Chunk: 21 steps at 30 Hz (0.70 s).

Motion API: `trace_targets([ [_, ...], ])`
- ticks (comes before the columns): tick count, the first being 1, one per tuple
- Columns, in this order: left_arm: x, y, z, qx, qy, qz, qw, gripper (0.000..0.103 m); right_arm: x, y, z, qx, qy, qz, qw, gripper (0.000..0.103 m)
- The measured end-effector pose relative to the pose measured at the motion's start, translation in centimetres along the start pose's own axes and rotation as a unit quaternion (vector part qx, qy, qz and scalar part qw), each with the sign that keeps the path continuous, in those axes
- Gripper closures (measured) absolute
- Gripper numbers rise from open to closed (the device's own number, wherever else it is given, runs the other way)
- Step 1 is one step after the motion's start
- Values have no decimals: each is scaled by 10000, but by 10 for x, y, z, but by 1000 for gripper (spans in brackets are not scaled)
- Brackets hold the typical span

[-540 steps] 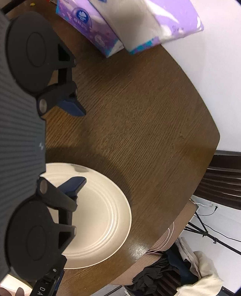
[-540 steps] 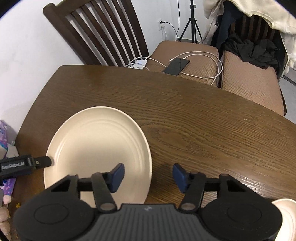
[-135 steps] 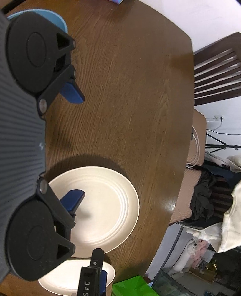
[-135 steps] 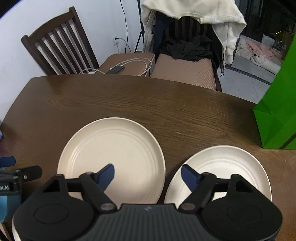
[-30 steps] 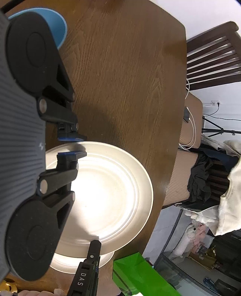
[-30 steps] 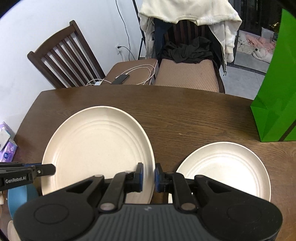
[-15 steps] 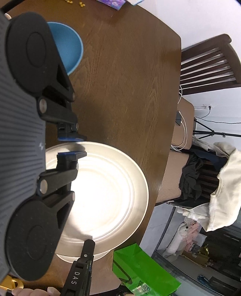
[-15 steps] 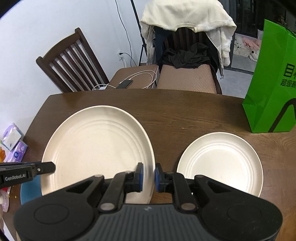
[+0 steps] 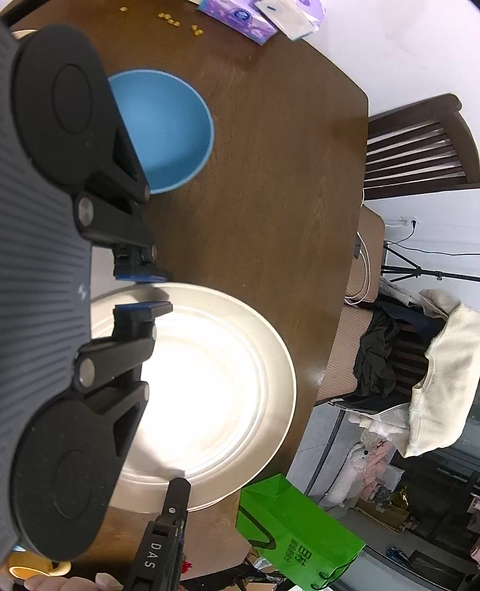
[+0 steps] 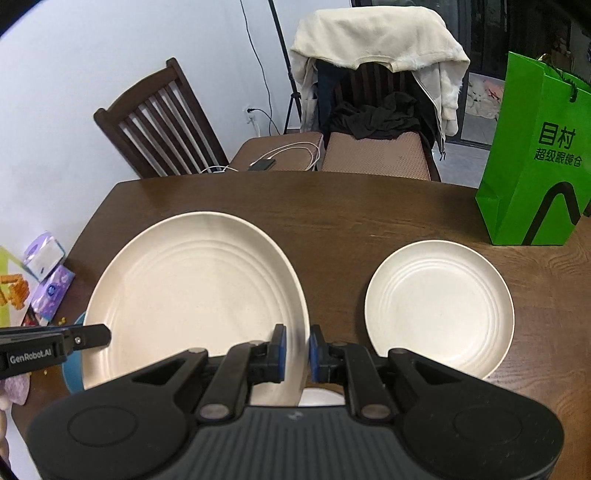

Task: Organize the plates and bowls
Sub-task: 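Lift the cream plate with both grippers and carry it past the bowls, then carry the held plate with both grippers over the first placed cream plate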

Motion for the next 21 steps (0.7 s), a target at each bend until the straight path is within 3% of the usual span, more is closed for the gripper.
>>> trace_targets([
  [21,49,-54,38,-45,-106,-16,9999,92,39,-56,49,16,-43,-67,10000,91],
])
Point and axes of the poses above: each gripper's, at about its wrist camera, not at the fingertips, and x roughly against the way its jaws point, z to its left, y to its top, the point moved 4 cm from there along -x, roughly the way its jaws point, and after that the axes turned 5 degrees about x, right-handed, at the moved point
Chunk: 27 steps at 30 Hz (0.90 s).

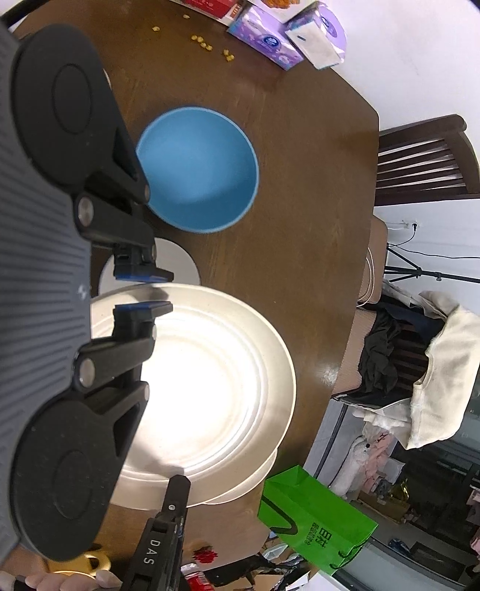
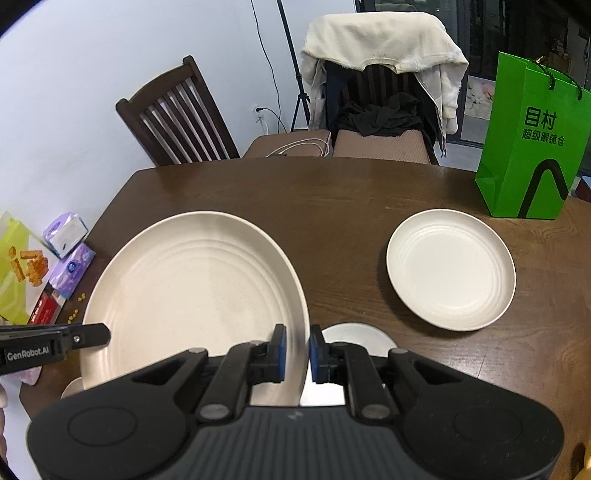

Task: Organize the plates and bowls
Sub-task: 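Carry the held plate with both grippers over the first placed cream plate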

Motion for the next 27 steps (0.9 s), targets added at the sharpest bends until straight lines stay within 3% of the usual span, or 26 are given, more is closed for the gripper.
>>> trace_targets([
  [27,55,-83,83,-50,-95,157,9998,92,42,-95,95,-33,-170,199,9997,91],
])
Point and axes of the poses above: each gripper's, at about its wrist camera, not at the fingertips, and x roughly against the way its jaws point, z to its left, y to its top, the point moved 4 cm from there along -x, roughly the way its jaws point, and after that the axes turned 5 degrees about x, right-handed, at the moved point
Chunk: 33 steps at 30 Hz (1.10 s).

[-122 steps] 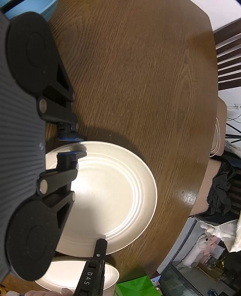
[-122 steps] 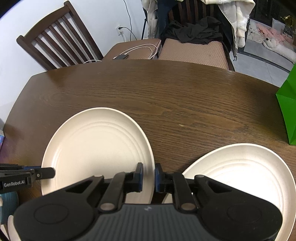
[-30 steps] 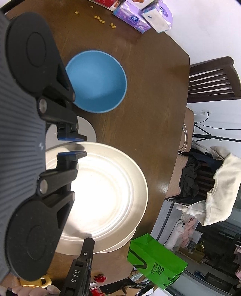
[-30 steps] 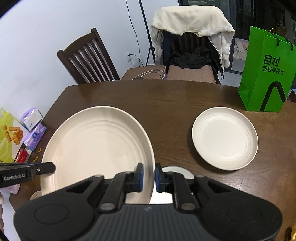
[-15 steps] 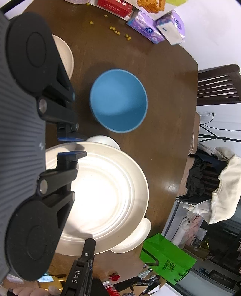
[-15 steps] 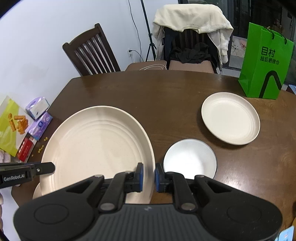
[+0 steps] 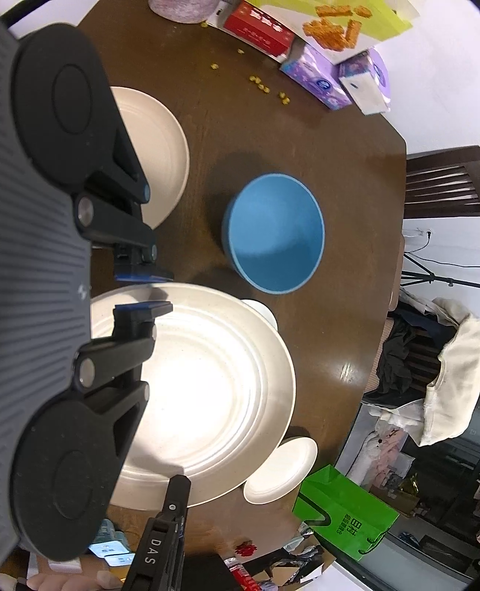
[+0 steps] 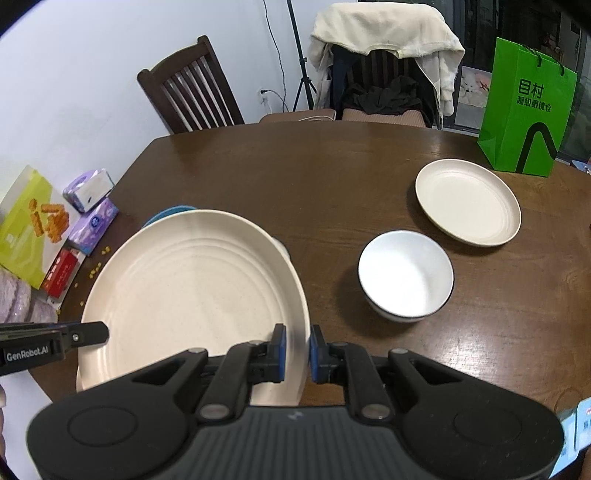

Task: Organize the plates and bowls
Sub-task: 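Carry the held plate with both grippers over the first placed cream plate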

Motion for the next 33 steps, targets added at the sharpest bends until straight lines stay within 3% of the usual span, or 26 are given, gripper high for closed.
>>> trace_targets([
  [33,37,-60,94,222,144,9,9997,92,2,-67,96,129,103,215,9996,90],
])
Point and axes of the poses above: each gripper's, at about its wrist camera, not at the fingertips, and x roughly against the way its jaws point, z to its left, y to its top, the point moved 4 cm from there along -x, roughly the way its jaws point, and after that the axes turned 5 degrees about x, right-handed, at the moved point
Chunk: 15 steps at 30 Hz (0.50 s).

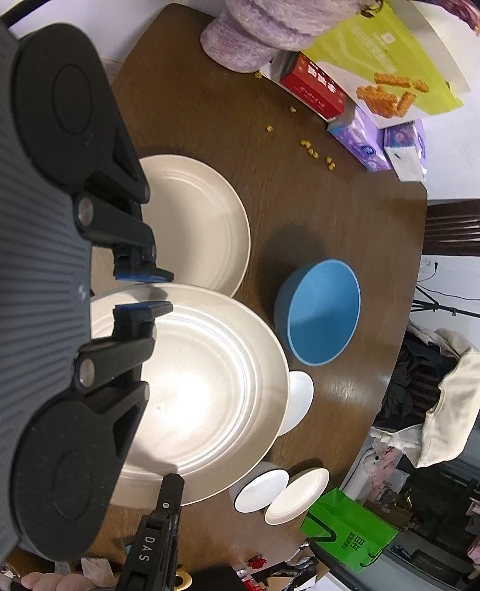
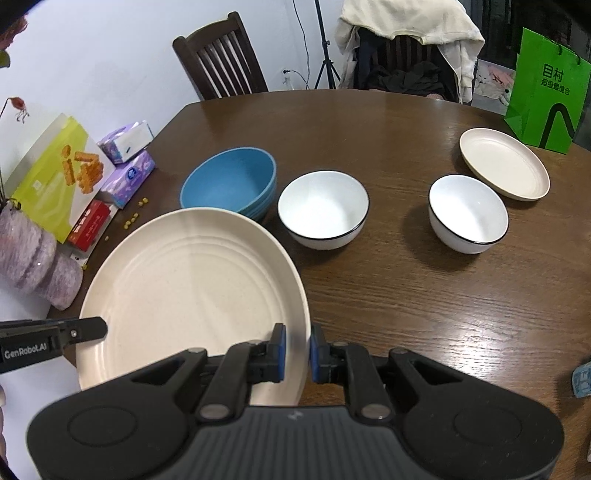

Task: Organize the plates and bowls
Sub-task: 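Carry the held plate with both grippers over the first placed cream plate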

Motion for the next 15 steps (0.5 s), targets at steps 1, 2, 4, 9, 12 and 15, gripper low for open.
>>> trace_targets([
  [1,0,-1,3,17,7,5,10000,92,-1,0,3,8,2,4,10000,90],
  [2,1,-1,6,38,16,9,10000,92,-2,-1,6,18,8,10,10000,90],
  [4,1,-3,12,89,33,26,10000,92,-4,-2,11,42,20,27,10000,90],
  [9,1,-6,26,165,94,53,9998,92,-10,-7,23,89,67,70,9999,90],
  [12,1,-8,34,206,132,53,9997,92,-14,-9,30,110,85,68,9999,90],
  [15,0,-10,43,270,174,68,9995,92,-17,-11,37,148,116,86,9998,90],
])
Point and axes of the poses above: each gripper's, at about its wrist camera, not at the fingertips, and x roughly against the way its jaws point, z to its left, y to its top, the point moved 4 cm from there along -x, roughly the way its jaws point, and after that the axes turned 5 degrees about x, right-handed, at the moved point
